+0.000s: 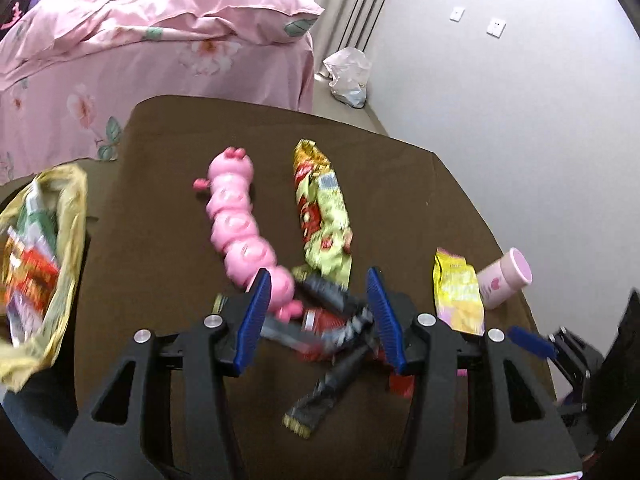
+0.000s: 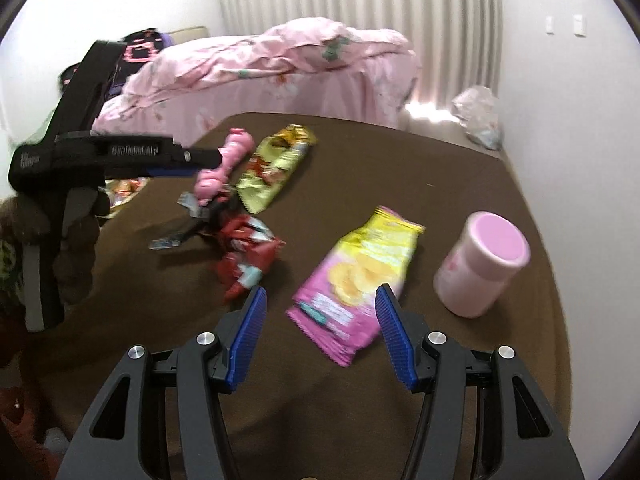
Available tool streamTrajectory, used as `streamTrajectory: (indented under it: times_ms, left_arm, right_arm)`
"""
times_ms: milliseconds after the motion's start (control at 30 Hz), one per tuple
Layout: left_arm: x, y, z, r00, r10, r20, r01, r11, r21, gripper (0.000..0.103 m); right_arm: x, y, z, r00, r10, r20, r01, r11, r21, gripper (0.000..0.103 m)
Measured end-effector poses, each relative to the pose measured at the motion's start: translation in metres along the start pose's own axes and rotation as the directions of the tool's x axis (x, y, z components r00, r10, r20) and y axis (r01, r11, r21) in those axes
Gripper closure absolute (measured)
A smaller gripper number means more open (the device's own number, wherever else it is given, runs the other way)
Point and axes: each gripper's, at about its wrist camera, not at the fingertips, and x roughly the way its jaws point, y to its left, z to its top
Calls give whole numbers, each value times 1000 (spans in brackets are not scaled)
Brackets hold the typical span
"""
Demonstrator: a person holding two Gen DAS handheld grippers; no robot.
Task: Collect trash
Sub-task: 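Grasp the black-silver wrapper with the left tool while the right tool grasps the red ribbon wrapper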
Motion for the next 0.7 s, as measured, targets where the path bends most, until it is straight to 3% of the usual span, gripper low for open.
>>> streamTrajectory:
  times_ms: [100, 233, 267, 333, 600, 700]
  left_arm:
    - [-12, 9, -8, 999, 32, 19, -31, 999, -23, 56]
    - [-27, 25, -15, 999, 5, 51, -2, 999, -52, 55]
    - [-29, 28, -16, 999, -5, 54, 8, 999, -52, 55]
    - [-31, 32, -18, 998, -12, 54, 15, 999, -45, 55]
    - [-19, 8, -21, 997, -70, 25, 68, 995, 77, 53]
    - [-5, -11, -22, 998, -55, -11, 56, 989, 138, 53]
  right_arm:
    - [18, 14, 12, 999, 49, -20, -50, 997, -55, 49]
    - [53, 20, 28, 994, 95, -56, -98, 993, -58, 50]
    - [61, 18, 30, 990, 119, -78, -122, 992, -40, 63]
    - [61, 15, 31, 984, 161, -78, -162, 987, -7, 71]
    - [8, 6, 2, 996, 63, -70, -64, 998, -4, 76]
    - [-11, -5, -17, 998, -35, -60, 35, 999, -3, 76]
